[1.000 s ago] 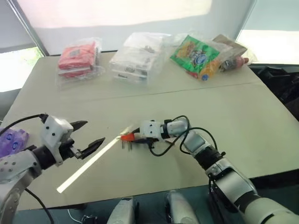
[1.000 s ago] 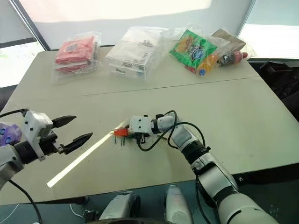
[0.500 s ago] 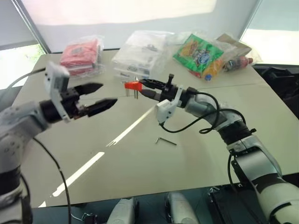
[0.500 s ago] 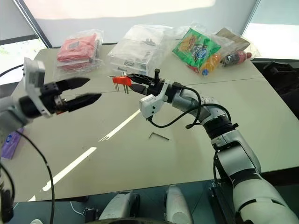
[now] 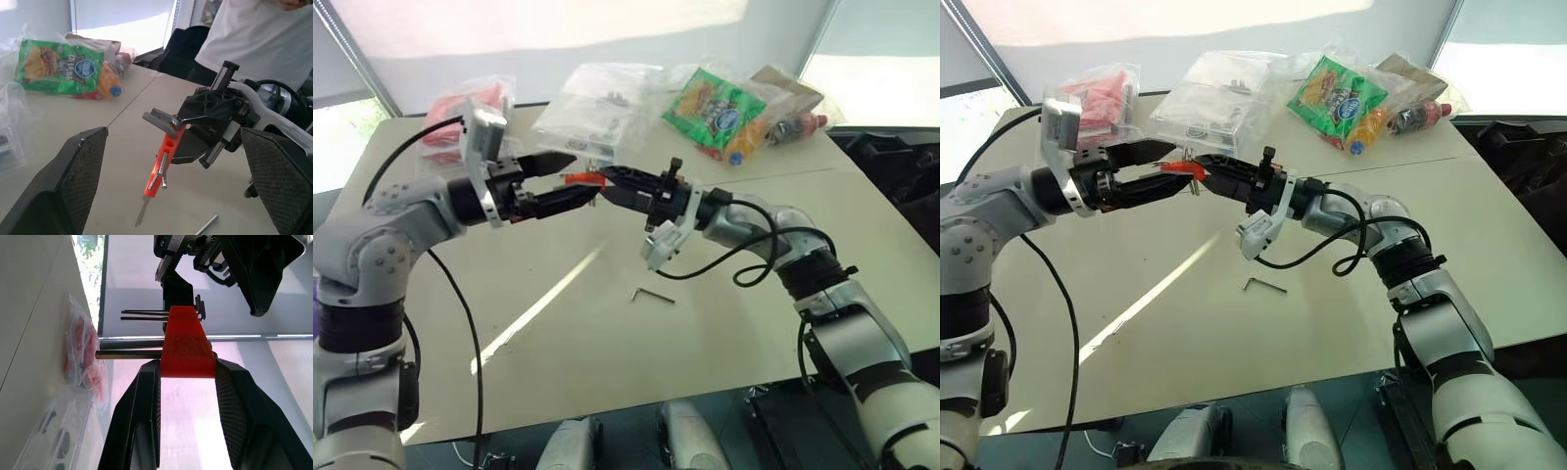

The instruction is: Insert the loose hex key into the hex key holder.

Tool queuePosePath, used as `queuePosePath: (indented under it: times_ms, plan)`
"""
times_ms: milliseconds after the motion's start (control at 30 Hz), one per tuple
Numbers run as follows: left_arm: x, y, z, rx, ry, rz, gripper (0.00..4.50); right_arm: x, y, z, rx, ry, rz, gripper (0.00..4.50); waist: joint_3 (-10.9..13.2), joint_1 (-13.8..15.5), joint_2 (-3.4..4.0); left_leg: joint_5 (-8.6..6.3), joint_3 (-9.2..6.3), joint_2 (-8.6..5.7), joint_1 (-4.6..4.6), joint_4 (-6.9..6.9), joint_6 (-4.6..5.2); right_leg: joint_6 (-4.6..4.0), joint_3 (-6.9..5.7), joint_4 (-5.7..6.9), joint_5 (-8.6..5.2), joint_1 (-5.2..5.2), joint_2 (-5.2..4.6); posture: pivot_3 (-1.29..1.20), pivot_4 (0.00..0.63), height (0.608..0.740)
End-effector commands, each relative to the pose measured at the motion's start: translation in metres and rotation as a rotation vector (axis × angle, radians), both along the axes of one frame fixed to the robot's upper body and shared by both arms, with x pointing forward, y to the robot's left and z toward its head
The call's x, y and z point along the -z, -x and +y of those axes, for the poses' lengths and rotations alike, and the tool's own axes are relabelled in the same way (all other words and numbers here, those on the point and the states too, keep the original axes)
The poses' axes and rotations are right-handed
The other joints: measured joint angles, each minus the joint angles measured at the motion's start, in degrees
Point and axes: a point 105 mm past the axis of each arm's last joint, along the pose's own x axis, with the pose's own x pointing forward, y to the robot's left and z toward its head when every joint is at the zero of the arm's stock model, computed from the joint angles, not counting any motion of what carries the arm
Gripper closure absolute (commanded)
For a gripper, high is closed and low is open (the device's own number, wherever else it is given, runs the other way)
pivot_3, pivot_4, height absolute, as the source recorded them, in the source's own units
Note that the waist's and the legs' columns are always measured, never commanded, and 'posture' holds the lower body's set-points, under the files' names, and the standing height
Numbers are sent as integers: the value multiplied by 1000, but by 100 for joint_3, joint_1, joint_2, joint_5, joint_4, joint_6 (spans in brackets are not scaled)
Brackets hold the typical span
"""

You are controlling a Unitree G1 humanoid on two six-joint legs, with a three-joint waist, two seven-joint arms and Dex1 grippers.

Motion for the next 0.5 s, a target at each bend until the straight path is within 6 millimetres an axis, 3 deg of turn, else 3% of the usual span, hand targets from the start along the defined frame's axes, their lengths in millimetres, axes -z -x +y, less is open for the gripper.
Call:
queuePosePath:
  times_ms: [33, 500]
  plan:
    - [-5, 0, 0, -5, -10, -50, 0, -26, 6, 2, -33, -37, -73, 3512, 0, 0, 0, 0, 0, 0, 0, 0, 0, 0, 0, 0, 0, 0, 0, 0, 150, 740]
    - [-2, -5, 4, -24, -14, -74, 0, -25, 3, 0, -27, -13, -58, 3512, 1, 3, -1, 0, 0, 0, -4, 4, 0, 0, 1, 0, 0, -2, 0, 0, 150, 740]
